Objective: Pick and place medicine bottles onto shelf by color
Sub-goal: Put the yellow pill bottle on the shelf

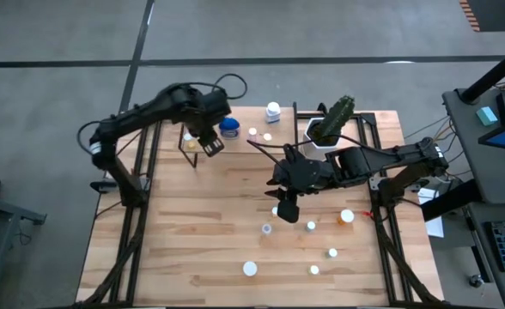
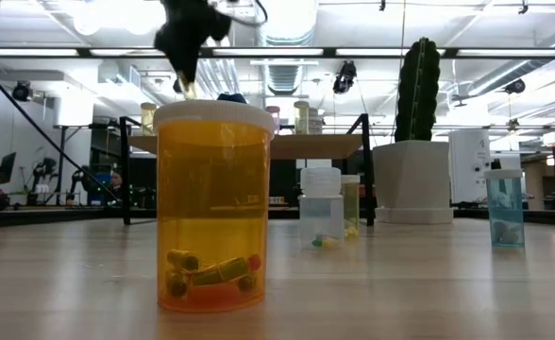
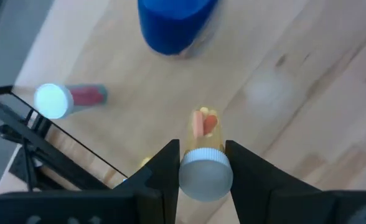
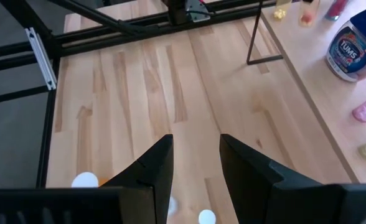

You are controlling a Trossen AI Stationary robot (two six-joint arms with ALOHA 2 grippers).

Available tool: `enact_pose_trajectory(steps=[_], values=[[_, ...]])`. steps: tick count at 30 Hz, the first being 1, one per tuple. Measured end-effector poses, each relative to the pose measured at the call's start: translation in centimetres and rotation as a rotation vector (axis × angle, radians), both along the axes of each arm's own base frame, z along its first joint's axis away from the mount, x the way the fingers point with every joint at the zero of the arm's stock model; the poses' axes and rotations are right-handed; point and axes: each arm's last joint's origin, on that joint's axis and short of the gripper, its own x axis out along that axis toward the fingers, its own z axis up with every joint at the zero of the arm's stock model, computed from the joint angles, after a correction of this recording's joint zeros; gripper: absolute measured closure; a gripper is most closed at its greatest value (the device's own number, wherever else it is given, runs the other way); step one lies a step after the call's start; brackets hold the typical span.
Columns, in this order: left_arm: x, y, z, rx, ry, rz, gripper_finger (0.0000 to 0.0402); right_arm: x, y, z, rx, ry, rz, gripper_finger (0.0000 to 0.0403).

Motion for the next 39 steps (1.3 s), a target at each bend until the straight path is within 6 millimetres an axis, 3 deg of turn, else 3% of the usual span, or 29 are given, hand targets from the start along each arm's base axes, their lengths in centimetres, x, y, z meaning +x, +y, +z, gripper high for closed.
enact_pose_trajectory(steps=[6, 13, 20, 31, 39], values=[[0.9, 1.3, -2.8, -0.003, 0.122, 0.008, 0.0309, 0.0, 0.0, 0.0, 0.000, 0.001, 0.001, 0.0282], [0.5, 2.4, -3.9, 0.019, 0.188, 0.012, 0.0308, 0.0, 0.0, 0.0, 0.000, 0.001, 0.001, 0.0282], [0.2, 3.0, -4.3, 0.009, 0.209, -0.010, 0.0305, 0.0, 0.0, 0.0, 0.000, 0.001, 0.000, 0.0282], [0.1, 3.0, -4.3, 0.006, 0.210, -0.009, 0.0246, 0.0, 0.0, 0.0, 0.000, 0.001, 0.001, 0.0282], [0.0, 3.1, -4.1, 0.011, 0.207, -0.014, 0.0237, 0.0, 0.0, 0.0, 0.000, 0.002, 0.000, 0.0282]])
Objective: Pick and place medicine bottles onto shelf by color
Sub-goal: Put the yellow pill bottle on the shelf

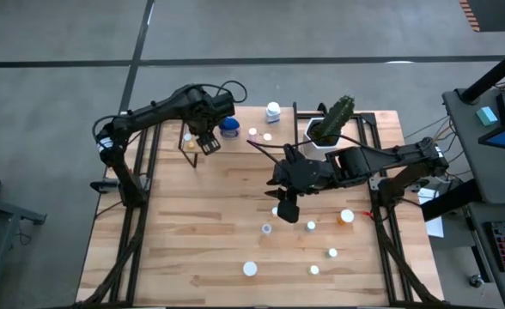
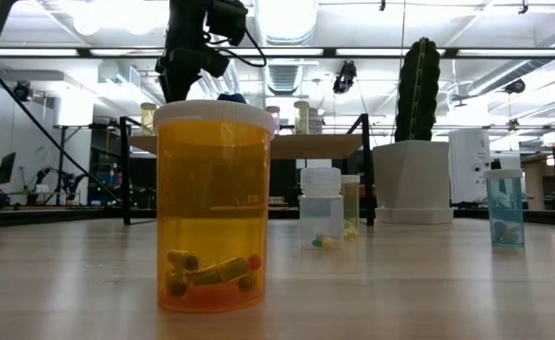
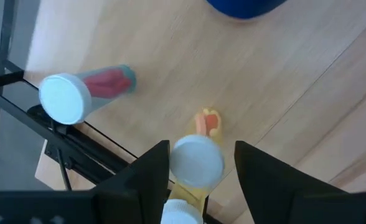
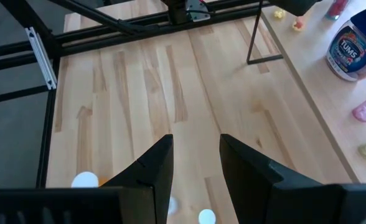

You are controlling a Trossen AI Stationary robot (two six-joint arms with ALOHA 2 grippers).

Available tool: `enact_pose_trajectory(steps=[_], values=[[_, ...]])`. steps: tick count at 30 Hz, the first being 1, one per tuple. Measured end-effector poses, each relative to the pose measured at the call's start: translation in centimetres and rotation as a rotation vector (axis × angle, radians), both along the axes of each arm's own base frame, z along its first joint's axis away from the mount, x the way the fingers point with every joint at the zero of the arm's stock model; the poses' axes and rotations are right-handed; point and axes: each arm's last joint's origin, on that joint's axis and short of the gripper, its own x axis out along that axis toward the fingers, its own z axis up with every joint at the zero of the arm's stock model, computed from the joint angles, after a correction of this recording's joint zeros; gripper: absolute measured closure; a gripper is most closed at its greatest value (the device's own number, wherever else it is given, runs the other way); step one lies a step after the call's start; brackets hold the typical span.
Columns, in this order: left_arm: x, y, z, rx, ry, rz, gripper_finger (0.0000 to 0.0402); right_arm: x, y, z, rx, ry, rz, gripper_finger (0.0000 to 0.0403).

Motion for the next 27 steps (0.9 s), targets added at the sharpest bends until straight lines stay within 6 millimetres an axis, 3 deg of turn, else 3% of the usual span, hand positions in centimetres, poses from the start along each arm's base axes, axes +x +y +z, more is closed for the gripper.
enact_pose_trajectory(steps=[13, 18, 23, 27], values=[[-2.5, -1.7, 4.3, 0.025, -0.175, 0.002, 0.0237, 0.0, 0.1, -0.1, 0.054, 0.005, -0.044, 0.0282], [-3.9, -5.2, 6.7, -0.116, -0.394, 0.092, 0.0237, 0.1, 0.8, -1.6, 0.108, 0.035, -0.080, 0.0282], [-4.8, -10.4, 9.5, -0.121, -0.675, -0.010, 0.0237, 0.1, 1.1, -4.7, 0.170, 0.128, -0.149, 0.0258], [-5.1, -13.8, 11.4, -0.112, -0.916, -0.097, 0.0237, -0.1, 1.1, -7.5, 0.120, 0.209, -0.134, 0.0217]])
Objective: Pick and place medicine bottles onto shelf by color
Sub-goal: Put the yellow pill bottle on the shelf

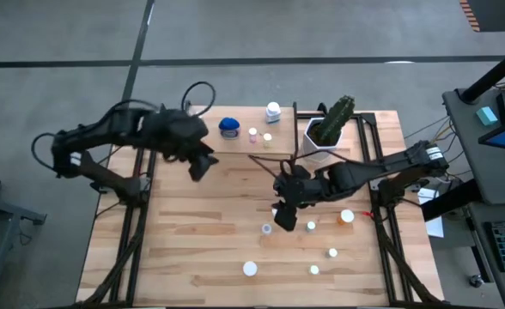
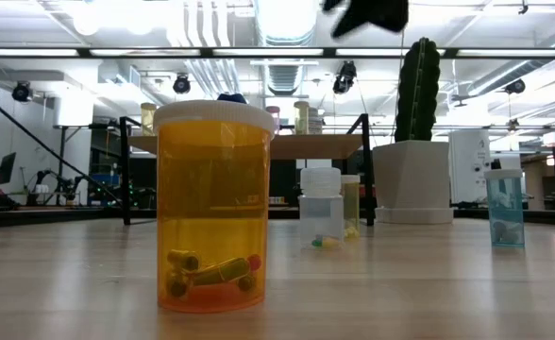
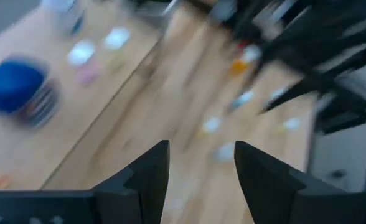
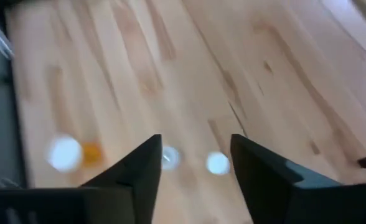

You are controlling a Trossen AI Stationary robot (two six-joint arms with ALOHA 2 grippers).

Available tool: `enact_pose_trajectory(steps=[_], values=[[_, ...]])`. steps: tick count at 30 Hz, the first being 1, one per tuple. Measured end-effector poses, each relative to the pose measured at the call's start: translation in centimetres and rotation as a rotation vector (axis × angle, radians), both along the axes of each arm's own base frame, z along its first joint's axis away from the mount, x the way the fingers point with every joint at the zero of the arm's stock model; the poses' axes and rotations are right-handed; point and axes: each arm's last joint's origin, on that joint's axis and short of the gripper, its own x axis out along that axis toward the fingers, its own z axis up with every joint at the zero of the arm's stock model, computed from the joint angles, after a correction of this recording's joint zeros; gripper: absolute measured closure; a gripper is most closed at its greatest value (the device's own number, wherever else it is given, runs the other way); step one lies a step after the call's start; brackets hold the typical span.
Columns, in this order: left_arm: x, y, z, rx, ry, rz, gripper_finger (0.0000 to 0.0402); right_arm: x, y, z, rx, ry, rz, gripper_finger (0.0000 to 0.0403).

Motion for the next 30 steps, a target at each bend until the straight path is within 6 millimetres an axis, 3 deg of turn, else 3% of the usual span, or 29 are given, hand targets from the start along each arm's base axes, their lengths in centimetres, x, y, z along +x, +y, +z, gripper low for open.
enact_pose_trajectory(steps=[7, 13, 20, 30], values=[[0.0, -4.0, 2.2, 0.013, -0.290, -0.122, 0.0237, -1.0, -0.2, -6.2, -0.172, 0.160, 0.229, 0.0169], [0.5, -6.0, 2.1, -0.009, -0.361, -0.198, 0.0237, -1.2, -0.2, -10.6, -0.159, 0.082, 0.255, 0.0169], [1.1, -7.0, 1.6, -0.013, -0.347, -0.233, 0.0237, -1.7, -0.6, -13.5, -0.163, -0.008, 0.164, 0.0179], [1.3, -7.0, 1.8, -0.007, -0.371, -0.229, 0.0237, -2.4, -0.9, -15.6, -0.160, -0.079, 0.114, 0.0179]])
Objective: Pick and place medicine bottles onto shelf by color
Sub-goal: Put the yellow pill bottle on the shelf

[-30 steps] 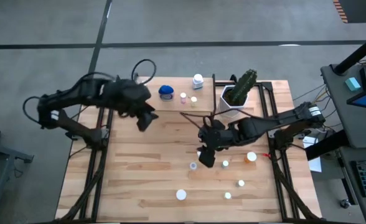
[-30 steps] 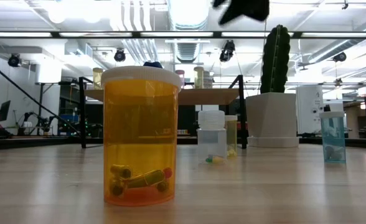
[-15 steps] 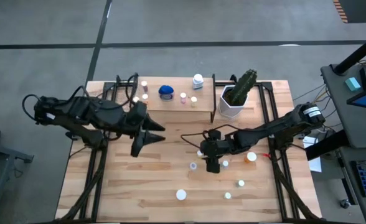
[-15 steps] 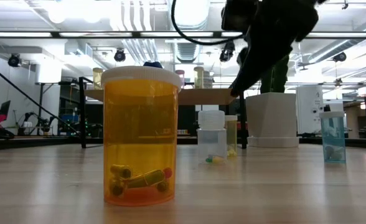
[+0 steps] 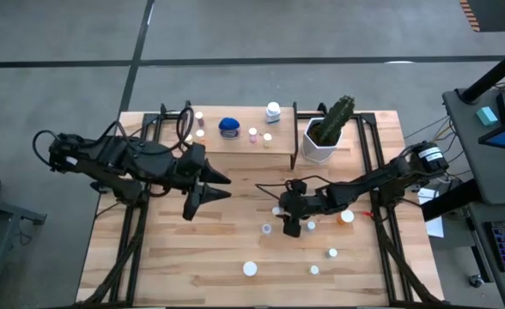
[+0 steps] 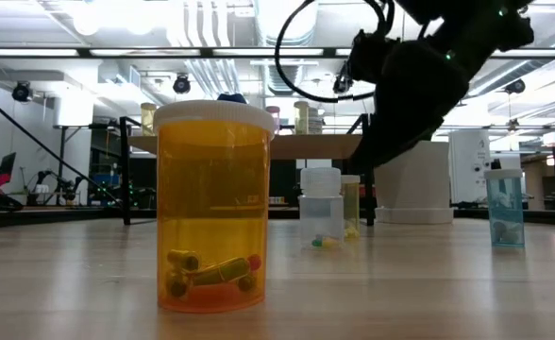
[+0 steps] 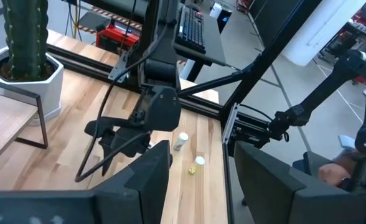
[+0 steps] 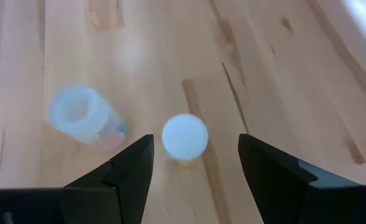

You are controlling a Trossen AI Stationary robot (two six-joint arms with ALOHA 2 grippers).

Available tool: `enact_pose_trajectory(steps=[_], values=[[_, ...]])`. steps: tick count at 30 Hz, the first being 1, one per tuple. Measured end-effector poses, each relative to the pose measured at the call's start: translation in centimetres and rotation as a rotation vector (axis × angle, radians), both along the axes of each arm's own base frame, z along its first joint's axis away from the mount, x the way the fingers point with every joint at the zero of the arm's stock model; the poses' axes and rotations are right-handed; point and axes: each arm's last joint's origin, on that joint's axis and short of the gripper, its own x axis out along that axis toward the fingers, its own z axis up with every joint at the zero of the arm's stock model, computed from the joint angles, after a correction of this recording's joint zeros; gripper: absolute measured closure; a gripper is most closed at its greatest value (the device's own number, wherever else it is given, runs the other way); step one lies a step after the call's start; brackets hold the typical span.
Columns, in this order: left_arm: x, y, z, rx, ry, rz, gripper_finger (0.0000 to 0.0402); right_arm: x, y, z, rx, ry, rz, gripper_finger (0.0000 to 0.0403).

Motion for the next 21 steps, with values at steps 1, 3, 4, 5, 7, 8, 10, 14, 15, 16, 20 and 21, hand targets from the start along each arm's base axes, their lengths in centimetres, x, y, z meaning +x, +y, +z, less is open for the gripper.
enact_pose_trajectory(steps=[1, 3, 4, 5, 7, 8, 10, 14, 15, 16, 20, 21], values=[[0.0, 0.0, 0.0, 0.000, 0.000, 0.001, 0.0237, 0.0, 0.0, -0.1, 0.000, -0.009, -0.002, 0.0179], [0.0, 0.0, 0.0, 0.000, -0.001, 0.001, 0.0237, 0.1, 0.0, -0.5, -0.001, -0.020, -0.006, 0.0179], [0.0, 0.0, 0.0, 0.001, -0.002, 0.002, 0.0237, 0.1, 0.0, -0.8, -0.004, -0.016, -0.004, 0.0179], [0.0, 0.0, 0.0, 0.001, -0.002, 0.002, 0.0237, 0.2, 0.0, -1.2, -0.008, -0.007, -0.002, 0.0179], [0.0, 0.0, 0.0, 0.001, -0.001, 0.002, 0.0237, 0.6, 0.1, -2.0, -0.009, -0.002, 0.000, 0.0179], [0.0, 0.0, 0.0, 0.001, -0.001, 0.002, 0.0237, 0.7, 0.2, -2.4, -0.008, 0.004, -0.002, 0.0179], [0.0, 0.0, 0.0, 0.000, -0.001, 0.003, 0.0237, 1.0, 0.2, -2.6, 0.001, 0.005, -0.013, 0.0179], [0.1, 0.0, 0.0, -0.005, -0.004, 0.006, 0.0237, 1.2, 0.3, -2.6, 0.007, -0.003, -0.018, 0.0188], [0.1, 0.0, 0.0, -0.006, -0.006, 0.006, 0.0237, 1.2, 0.3, -2.6, 0.007, -0.001, -0.018, 0.0195], [0.1, 0.0, 0.1, -0.007, -0.012, 0.006, 0.0237, 1.1, 0.3, -2.6, 0.007, 0.001, -0.018, 0.0202], [0.1, 0.0, 0.1, -0.010, -0.017, 0.006, 0.0237, 1.2, 0.3, -2.5, 0.007, -0.001, -0.017, 0.0239], [0.1, 0.0, 0.1, -0.010, -0.016, 0.006, 0.0237, 1.2, 0.3, -2.5, 0.007, -0.001, -0.017, 0.0248]])
